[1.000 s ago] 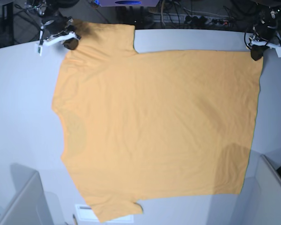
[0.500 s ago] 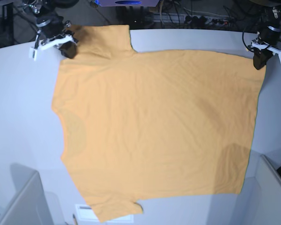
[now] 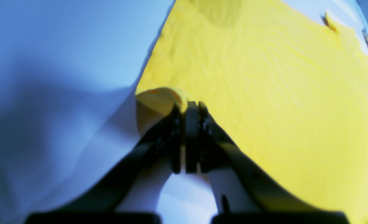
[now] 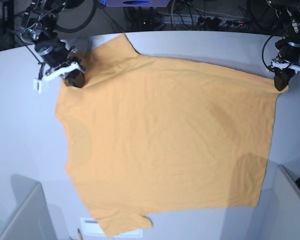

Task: Fold the T-shirt properly
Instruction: 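Lift the shoulder corners and drag the shirt toward the robot base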

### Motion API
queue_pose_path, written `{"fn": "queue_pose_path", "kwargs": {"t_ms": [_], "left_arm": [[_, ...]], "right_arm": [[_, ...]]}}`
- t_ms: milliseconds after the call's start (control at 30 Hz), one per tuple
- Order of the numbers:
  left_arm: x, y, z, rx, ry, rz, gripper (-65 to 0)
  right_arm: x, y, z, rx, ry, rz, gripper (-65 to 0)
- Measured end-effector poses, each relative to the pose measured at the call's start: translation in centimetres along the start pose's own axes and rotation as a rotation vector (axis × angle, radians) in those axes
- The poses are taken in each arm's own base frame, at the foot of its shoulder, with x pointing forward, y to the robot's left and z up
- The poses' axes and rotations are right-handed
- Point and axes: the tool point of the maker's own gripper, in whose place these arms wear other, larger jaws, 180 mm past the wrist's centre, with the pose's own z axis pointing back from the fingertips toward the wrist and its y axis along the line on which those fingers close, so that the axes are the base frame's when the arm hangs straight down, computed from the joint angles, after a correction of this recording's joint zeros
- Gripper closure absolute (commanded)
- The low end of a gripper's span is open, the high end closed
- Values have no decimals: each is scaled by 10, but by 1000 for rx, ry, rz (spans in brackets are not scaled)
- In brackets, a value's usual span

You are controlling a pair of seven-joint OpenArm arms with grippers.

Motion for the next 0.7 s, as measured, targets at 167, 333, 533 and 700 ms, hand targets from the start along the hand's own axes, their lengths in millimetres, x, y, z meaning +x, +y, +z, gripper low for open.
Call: {"fn": "queue_pose_path", "kwargs": {"t_ms": [167, 333, 533, 700], "left_arm": [[-3, -15, -15, -25, 13, 25, 0], [-8, -11, -29, -13, 16, 79, 0], [1, -5, -42, -10, 5, 95, 0], [5, 3, -52, 0, 4, 109, 0]], "right_arm": [[19, 13, -10, 31, -4, 7, 0], [42, 22, -17, 46, -50, -4, 0], [53, 23, -33, 62, -54, -29, 0], [60, 12, -49, 48, -33, -73, 0]]}}
